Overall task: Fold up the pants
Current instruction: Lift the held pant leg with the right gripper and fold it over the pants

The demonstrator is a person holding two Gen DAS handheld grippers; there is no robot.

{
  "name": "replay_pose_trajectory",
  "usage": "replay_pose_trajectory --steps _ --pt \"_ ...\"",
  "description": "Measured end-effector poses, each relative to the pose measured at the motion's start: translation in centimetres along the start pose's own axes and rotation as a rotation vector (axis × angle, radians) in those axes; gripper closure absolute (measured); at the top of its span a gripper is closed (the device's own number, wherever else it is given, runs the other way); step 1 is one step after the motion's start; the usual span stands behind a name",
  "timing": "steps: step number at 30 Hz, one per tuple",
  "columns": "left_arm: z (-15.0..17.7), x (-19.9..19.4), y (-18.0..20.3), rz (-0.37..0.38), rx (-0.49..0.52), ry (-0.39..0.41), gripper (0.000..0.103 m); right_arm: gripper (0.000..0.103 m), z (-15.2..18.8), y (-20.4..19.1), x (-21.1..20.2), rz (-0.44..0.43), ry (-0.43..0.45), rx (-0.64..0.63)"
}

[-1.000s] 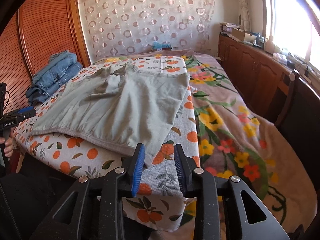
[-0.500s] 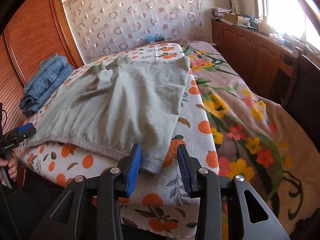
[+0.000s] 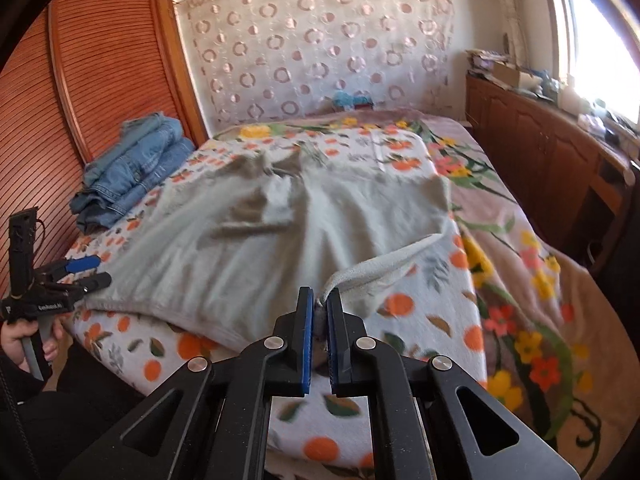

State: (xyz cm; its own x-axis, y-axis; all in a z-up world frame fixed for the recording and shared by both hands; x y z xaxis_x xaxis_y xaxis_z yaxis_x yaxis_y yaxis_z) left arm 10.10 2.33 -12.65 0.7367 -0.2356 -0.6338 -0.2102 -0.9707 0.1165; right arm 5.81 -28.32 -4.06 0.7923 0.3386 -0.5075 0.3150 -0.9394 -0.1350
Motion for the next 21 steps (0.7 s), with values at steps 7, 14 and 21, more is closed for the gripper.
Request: replay_pose_trajectory --steps 7,14,21 --pt "-0.1 -1.2 -1.3 -0.035 -0.020 0.033 0.016 0.097 -2.0 -4.9 1.9 -0.116 0.028 -0.079" --pt "-0.6 -2.7 -3.1 -0.085 -0.032 0.062 0.016 0.097 -3.1 -10.0 4.3 -0.238 0.012 -0.149" --pt "-0.9 -3.9 -5.0 -0.125 -0.056 0.083 0.016 0.097 -4.1 -13.8 6.9 -0.351 -0.015 -0.189"
Point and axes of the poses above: each gripper's, at about its wrist camera, not at the fingertips, and x roughly the way its jaws point, y to its right, z to its underside, the point moved 3 cm from there along x, roughly the way its jaws point, and after that the axes turned 6 degrees about y, right-handed, at the moved point
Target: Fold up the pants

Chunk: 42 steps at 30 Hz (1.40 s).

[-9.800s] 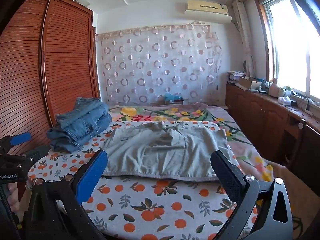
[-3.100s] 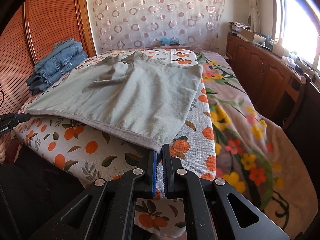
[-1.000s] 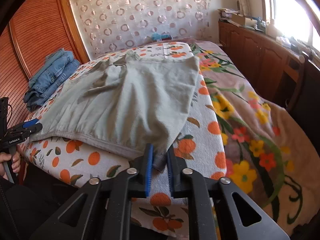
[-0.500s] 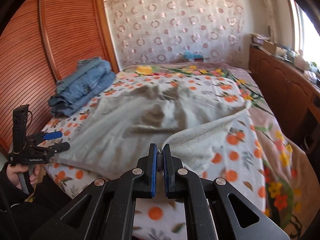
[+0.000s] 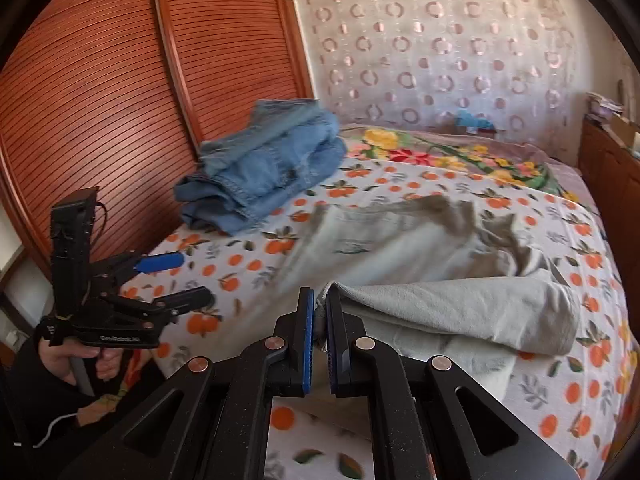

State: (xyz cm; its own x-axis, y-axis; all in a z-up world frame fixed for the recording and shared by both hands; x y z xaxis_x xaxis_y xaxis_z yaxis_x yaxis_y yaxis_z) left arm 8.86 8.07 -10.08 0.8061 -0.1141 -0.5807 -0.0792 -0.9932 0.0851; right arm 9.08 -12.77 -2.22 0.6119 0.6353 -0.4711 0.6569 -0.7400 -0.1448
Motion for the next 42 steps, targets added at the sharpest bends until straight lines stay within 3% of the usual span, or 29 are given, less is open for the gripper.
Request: replay_pose_trajectory --steps 8,13,16,18,20,25,30,36,42 --pt "0.1 -0.5 -1.7 -0.022 -0.025 0.010 0.016 0.097 -0.3 -2.6 3.5 -0.119 -0.037 -0.021" --pt "0.2 -0.5 -1.7 -0.022 -0.023 0.008 0.016 0.097 1.1 -1.9 6.2 -0.123 -0.106 -0.023" --pt "0.3 -0.5 -1.4 -0.016 -0.019 0.005 0.016 0.093 1.5 -0.9 6.6 -0.100 -0.115 -0.015" --pt "0.3 -0.5 -1.0 -0.007 -0.014 0.006 0.016 0.084 1.5 -0.4 6.5 -0.091 -0.103 -0.013" --pt "0.3 -0.5 -0.6 0.002 -0.008 0.007 0.016 0.068 1.3 0.2 5.9 -0.074 -0.081 -0.013" --pt "0.0 -0.4 1.2 0.042 0.014 0.011 0.016 0.067 1.8 1.9 3.4 -0.003 -0.032 -0.002" --pt "-0.1 -0.5 3.4 0.082 0.055 0.020 0.016 0.067 3.0 5.7 1.8 0.133 -0.029 0.017" --pt "0.2 0.1 5.8 0.148 0.091 0.001 0.031 0.066 4.2 10.1 1.4 0.265 -0.047 0.048" --pt "1.0 0.7 7.4 0.192 0.124 -0.030 0.057 0.065 3.7 11.0 2.6 0.274 -0.081 0.053"
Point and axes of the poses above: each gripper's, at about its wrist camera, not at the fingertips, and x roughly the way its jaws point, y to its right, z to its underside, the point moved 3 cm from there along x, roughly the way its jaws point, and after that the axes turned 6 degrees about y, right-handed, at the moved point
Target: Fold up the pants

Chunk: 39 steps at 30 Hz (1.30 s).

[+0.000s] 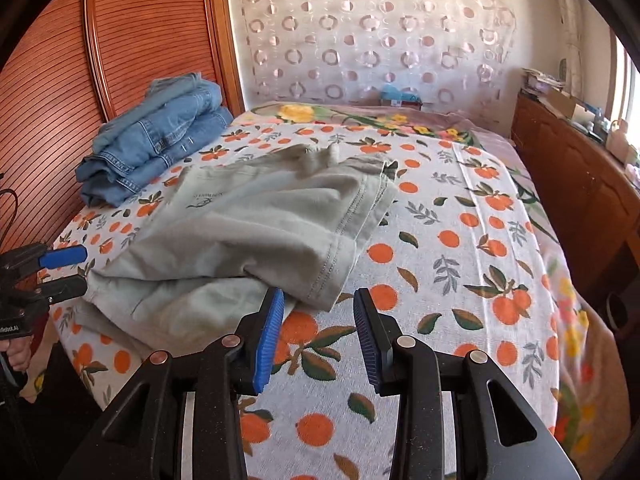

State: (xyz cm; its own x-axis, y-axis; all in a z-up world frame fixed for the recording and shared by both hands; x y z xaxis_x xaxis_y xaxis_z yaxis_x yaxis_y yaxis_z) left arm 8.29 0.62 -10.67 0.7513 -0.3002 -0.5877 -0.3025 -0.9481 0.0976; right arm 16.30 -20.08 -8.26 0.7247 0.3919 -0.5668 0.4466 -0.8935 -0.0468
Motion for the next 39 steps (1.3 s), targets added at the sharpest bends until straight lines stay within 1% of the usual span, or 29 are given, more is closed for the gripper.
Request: replay_pose_trajectory --steps 1,2,4,8,9,10,11,12,13,14,17,19,24,30,35,39 --pt "0.1 0.1 0.2 0.005 0.003 -0.004 0.062 0.065 0.0 0.0 0.6 -0.003 -0.012 0.006" --pt "0.2 0.2 0.3 0.010 0.004 -0.008 0.063 0.065 0.0 0.5 0.9 -0.007 -0.025 0.014" --pt "0.3 0.3 0.5 0.021 0.004 -0.012 0.070 0.065 0.1 0.9 1.6 -0.020 -0.043 0.026" --pt "0.4 0.7 0.8 0.043 0.005 -0.020 0.076 0.066 0.1 1.1 2.3 -0.036 -0.063 0.027" --pt "0.4 0.9 0.8 0.046 0.005 -0.022 0.078 0.067 -0.2 1.1 2.6 -0.038 -0.062 0.025" --pt "0.4 0.9 0.9 0.050 0.006 -0.023 0.079 0.080 -0.3 1.1 2.7 -0.040 -0.059 0.021" --pt "0.4 1.0 1.0 0.053 0.007 -0.024 0.080 0.090 -0.4 1.0 2.7 -0.039 -0.058 0.014" --pt "0.3 1.1 1.0 0.055 0.010 -0.025 0.085 0.091 -0.5 1.0 2.8 -0.034 -0.054 0.010" --pt "0.3 1.1 1.1 0.060 0.014 -0.025 0.087 0.095 -0.5 1.2 2.9 -0.034 -0.049 0.010" --pt "0.4 1.1 1.2 0.064 0.016 -0.024 0.088 0.097 -0.6 1.4 2.8 -0.035 -0.042 0.011" --pt "0.3 1.2 1.3 0.070 0.010 -0.031 0.089 0.098 -0.7 1.7 2.5 -0.031 -0.035 -0.001" --pt "0.3 1.2 1.3 0.071 0.015 -0.033 0.093 0.099 -1.0 1.8 2.3 -0.021 -0.027 -0.005" --pt "0.1 0.7 1.4 0.077 0.018 -0.023 0.098 0.099 -2.2 1.8 1.5 -0.026 0.015 -0.011" --pt "-0.1 -0.3 2.1 0.092 0.040 -0.010 0.100 0.099 -5.7 0.9 0.8 -0.035 0.084 -0.066" --pt "-0.3 -1.6 1.7 0.103 0.013 0.018 0.100 0.099 -9.0 -0.9 1.2 -0.060 0.131 -0.105" --pt "0.0 -2.2 0.7 0.101 -0.016 0.027 0.100 0.099 -10.8 -2.7 2.2 -0.086 0.151 -0.134"
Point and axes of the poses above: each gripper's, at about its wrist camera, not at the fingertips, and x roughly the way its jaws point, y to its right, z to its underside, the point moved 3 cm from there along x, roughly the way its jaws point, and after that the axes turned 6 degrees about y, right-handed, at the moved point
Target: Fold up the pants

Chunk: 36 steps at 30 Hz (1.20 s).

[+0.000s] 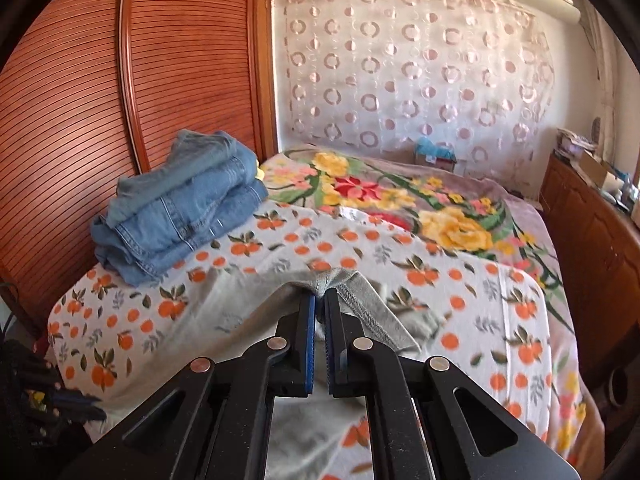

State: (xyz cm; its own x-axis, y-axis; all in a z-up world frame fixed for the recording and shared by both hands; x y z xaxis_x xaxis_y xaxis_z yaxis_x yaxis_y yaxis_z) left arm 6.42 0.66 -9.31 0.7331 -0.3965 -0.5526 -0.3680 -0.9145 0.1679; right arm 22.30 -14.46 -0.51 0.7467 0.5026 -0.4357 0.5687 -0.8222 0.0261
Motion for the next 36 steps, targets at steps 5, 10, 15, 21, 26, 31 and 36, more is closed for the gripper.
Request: replay_pose_trajectory --steps 5,10,15,21,26,31,36 --pt "0.6 -0.2 -1.0 -0.011 -0.033 -0.001 0.100 0.099 -1.0 -1.8 1.7 -0.034 0.008 -0.031" --pt "1.7 -0.1 -1.9 -0.017 -0.064 -0.015 0.100 0.099 -2.1 -3.5 4.7 -0.066 -0.012 -0.057" --pt "2.6 -0.1 -2.7 -0.022 -0.085 -0.023 0.100 0.099 -3.2 -4.8 7.8 -0.105 -0.035 -0.068" --pt "3.2 -0.5 -3.8 -0.042 -0.104 -0.019 0.100 0.099 -3.6 -6.6 11.4 -0.125 -0.084 -0.106" --pt "3.5 -0.6 -4.6 -0.055 -0.117 -0.018 0.100 0.099 -3.1 -7.2 13.5 -0.113 -0.126 -0.128" --pt "3.5 -0.6 -5.0 -0.059 -0.123 -0.017 0.100 0.098 -3.0 -6.7 14.2 -0.096 -0.148 -0.132" --pt "3.2 -0.4 -5.0 -0.064 -0.119 -0.016 0.097 0.070 -2.8 -5.3 12.7 -0.088 -0.145 -0.121"
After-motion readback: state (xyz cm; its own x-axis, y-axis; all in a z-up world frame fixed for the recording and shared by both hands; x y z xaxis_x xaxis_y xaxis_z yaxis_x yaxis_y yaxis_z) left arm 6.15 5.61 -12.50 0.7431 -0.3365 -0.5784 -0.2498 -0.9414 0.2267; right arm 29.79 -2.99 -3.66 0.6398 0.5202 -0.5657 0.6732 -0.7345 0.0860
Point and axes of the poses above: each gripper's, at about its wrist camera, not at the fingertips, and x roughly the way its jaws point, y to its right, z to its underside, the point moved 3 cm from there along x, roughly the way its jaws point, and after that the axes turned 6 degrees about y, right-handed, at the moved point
